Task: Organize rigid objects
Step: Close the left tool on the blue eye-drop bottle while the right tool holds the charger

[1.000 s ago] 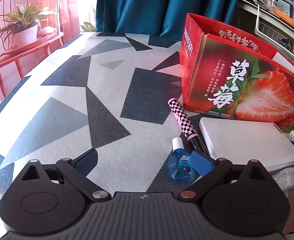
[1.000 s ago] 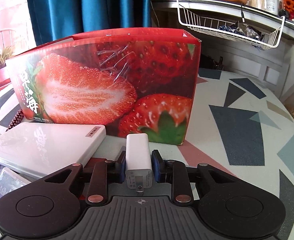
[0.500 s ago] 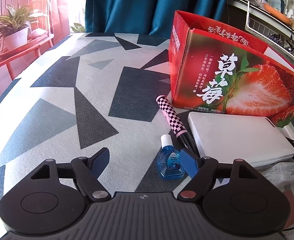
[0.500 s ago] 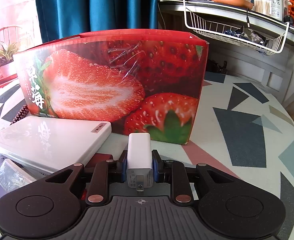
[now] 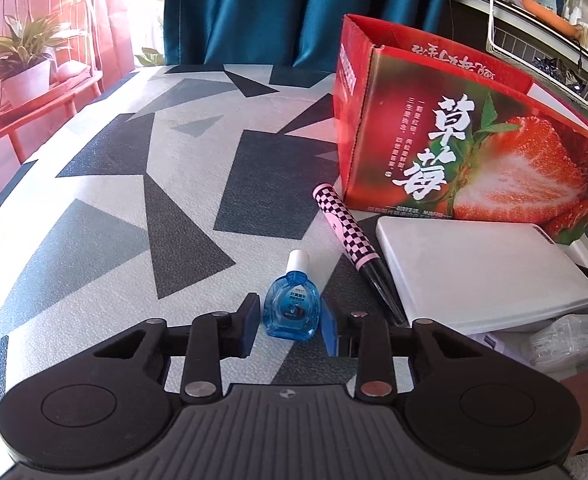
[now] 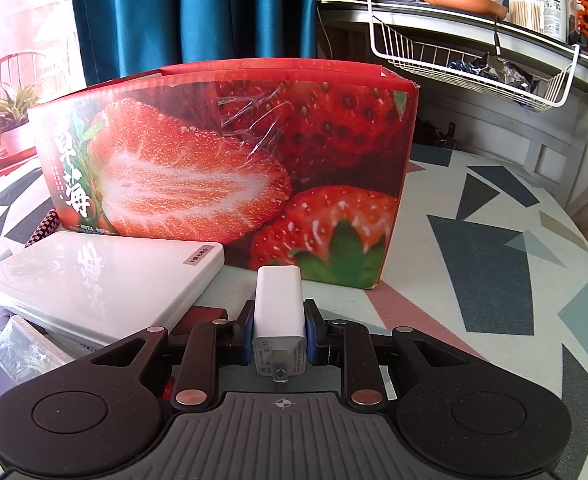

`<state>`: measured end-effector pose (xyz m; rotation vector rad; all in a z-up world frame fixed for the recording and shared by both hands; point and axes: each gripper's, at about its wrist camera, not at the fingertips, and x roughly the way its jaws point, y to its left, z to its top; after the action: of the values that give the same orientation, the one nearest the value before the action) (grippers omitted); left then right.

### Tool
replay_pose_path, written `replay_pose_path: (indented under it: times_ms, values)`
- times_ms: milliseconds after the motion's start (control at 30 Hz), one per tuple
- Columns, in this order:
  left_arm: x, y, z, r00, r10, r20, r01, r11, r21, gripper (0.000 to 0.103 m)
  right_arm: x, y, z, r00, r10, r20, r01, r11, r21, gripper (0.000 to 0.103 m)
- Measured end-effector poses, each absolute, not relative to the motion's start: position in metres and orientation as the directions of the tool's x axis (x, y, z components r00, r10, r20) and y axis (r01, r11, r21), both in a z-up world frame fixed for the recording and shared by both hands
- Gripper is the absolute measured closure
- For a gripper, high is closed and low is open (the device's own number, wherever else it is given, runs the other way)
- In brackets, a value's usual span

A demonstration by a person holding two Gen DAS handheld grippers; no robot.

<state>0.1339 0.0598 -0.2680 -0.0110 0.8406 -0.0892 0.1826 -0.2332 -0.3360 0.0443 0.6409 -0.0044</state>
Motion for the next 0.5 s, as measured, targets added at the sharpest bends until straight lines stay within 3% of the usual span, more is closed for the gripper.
replay_pose_path:
  times_ms: [500]
  values:
    - [0.1393,0.0543,-0.2672,0.675,-0.033,-0.737,0.064,0.998,0.014,0.065,0.1826,-0.232,-0.3362,0.801,0.01,-0.598,0.019,0.999,0.041,0.081]
